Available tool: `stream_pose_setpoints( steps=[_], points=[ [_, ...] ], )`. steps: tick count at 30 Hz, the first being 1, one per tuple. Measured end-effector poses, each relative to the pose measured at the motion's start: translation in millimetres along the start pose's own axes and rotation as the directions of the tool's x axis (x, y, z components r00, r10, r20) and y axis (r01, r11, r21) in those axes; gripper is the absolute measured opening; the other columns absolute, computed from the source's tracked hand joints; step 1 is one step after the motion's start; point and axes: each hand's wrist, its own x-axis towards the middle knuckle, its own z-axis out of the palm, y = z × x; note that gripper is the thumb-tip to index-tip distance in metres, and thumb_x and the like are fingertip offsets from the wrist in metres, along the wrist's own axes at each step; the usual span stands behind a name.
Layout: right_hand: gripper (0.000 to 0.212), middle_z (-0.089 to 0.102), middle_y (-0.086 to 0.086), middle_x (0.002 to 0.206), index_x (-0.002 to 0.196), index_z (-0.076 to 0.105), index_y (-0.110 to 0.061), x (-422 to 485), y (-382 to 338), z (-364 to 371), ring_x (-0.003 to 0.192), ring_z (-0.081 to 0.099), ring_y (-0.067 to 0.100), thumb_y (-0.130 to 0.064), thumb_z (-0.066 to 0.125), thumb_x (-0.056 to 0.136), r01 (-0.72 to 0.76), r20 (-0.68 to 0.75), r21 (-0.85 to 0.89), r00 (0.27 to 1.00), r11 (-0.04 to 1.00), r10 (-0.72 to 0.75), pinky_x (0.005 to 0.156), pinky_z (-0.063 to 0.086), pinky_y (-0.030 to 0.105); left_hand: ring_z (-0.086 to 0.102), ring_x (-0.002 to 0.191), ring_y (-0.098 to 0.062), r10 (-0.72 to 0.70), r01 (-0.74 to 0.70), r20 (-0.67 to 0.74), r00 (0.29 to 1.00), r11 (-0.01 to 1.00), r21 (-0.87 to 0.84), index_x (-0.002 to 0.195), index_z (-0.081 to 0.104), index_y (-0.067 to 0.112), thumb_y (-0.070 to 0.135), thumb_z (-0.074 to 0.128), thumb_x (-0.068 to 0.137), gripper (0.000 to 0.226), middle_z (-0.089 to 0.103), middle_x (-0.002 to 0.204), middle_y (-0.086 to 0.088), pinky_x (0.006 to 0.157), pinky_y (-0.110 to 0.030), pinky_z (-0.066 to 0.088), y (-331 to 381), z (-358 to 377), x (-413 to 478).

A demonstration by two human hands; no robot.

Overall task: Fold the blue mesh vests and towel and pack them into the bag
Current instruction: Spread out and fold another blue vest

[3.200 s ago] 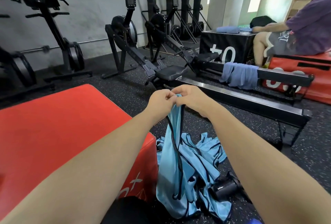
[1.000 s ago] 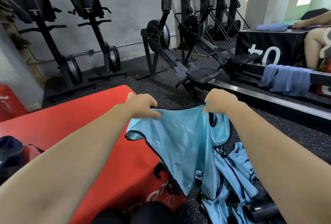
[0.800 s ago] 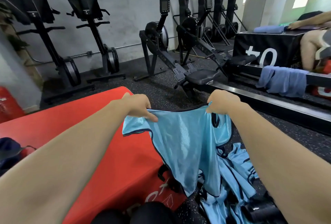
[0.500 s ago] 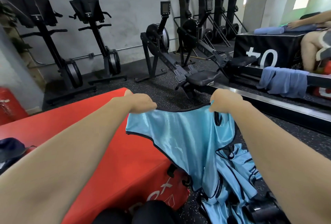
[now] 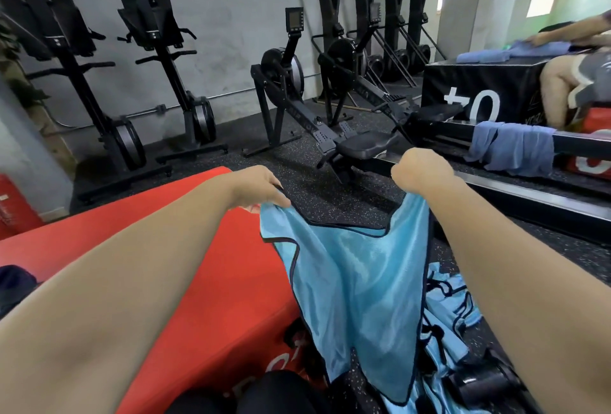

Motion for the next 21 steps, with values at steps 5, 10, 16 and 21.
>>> stream_pose_setpoints(
  steps=[5, 10, 16, 21],
  points=[
    [0.019, 0.061, 0.016, 0.114, 0.107, 0.058, -0.004, 4, 9, 0, 0.095, 0.055, 0.034, -0.013, 0.050, 0.093, 0.017, -0.030, -0.066, 0.999, 0.998, -0.019, 0.084, 0.041, 0.036, 0.058, 0.100, -0.020, 0.054, -0.027, -0.173, 0.983, 0.987, 0.157, 0.115, 0.066, 0.009, 0.010, 0.073, 0.085, 0.031, 0.062, 0.105, -0.005, 0.085, -0.030, 0.045, 14, 9, 15],
    [0.010, 0.062, 0.012, 0.112, 0.097, 0.055, -0.010, 12, 22, 1, 0.091, 0.053, 0.031, -0.009, 0.049, 0.089, -0.034, -0.104, -0.028, 0.994, 0.999, 0.031, 0.093, 0.037, 0.038, 0.063, 0.103, -0.025, 0.103, 0.039, -0.327, 0.939, 0.916, 0.399, 0.099, 0.072, 0.025, 0.015, 0.060, 0.087, 0.020, 0.069, 0.107, 0.003, 0.078, -0.034, 0.051, 17, 24, 43],
    [0.020, 0.062, 0.016, 0.117, 0.104, 0.061, -0.007, 34, 37, -13, 0.108, 0.057, 0.035, -0.014, 0.049, 0.089, -0.151, -0.157, 0.083, 0.974, 0.985, 0.162, 0.092, 0.043, 0.041, 0.071, 0.075, -0.020, 0.131, -0.057, -0.250, 0.959, 0.957, 0.284, 0.074, 0.069, 0.010, -0.001, 0.054, 0.079, 0.018, 0.073, 0.069, -0.007, 0.072, -0.038, 0.059, 42, 28, 74],
    [0.015, 0.063, 0.011, 0.103, 0.094, 0.060, -0.012, 51, 41, -10, 0.108, 0.055, 0.033, -0.021, 0.049, 0.090, -0.183, -0.242, 0.125, 0.948, 0.975, 0.209, 0.095, 0.038, 0.041, 0.059, 0.090, -0.030, 0.276, -0.177, -0.248, 0.928, 0.917, 0.357, 0.090, 0.059, 0.007, 0.013, 0.053, 0.089, 0.008, 0.065, 0.097, -0.013, 0.072, -0.034, 0.046, 66, 31, 106]
  ],
)
